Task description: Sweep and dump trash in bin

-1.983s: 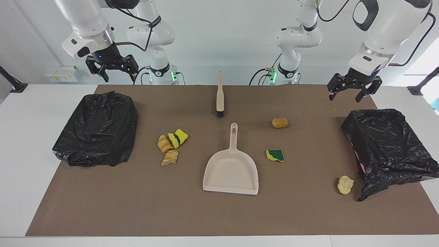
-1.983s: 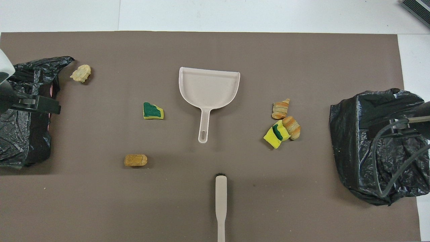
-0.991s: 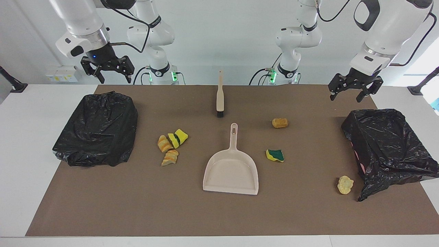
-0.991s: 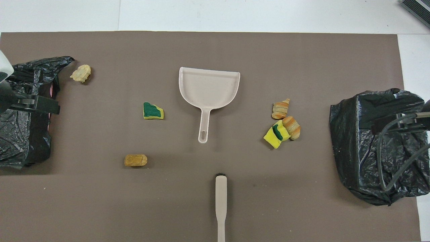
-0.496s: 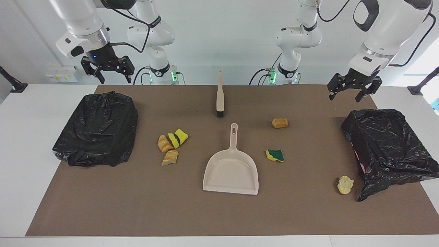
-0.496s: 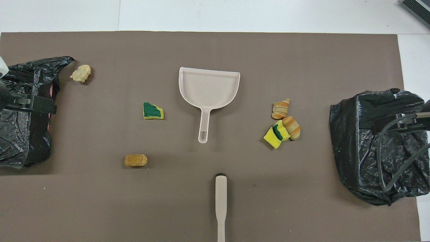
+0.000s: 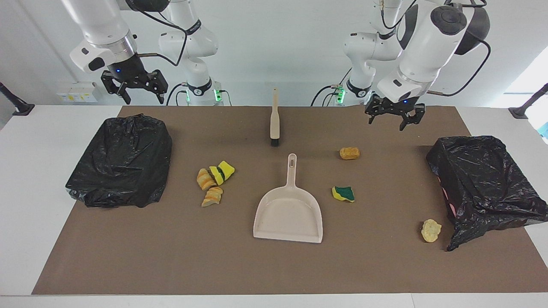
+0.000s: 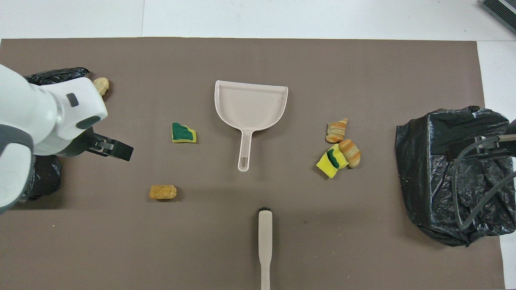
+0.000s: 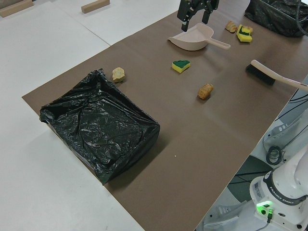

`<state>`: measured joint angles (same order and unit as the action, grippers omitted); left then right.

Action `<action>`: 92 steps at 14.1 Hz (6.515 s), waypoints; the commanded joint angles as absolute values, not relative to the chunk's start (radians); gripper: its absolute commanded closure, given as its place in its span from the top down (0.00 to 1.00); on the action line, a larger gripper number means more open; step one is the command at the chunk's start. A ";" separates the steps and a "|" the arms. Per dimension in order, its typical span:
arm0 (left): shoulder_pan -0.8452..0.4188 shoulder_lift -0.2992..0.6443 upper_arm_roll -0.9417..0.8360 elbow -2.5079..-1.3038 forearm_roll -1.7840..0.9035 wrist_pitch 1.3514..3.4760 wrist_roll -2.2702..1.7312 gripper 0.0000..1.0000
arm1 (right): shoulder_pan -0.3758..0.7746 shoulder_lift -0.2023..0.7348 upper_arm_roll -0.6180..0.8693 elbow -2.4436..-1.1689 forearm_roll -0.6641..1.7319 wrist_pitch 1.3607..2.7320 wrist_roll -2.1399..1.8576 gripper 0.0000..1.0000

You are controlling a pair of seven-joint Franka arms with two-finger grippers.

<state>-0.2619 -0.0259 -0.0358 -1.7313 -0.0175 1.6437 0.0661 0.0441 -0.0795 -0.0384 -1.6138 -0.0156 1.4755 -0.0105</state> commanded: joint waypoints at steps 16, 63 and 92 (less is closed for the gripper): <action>-0.894 -0.167 -0.018 -2.195 -0.037 2.066 -0.601 1.00 | 0.025 -0.115 -0.035 -1.666 -0.003 1.494 -0.043 1.00; -0.470 -0.046 -0.005 -1.952 0.077 1.777 -0.212 0.00 | 0.248 0.306 -0.005 -1.289 0.078 1.546 0.346 1.00; 0.045 0.316 -0.017 -1.782 0.138 1.887 0.760 0.00 | 0.566 0.512 0.028 -1.549 0.160 2.088 0.739 0.81</action>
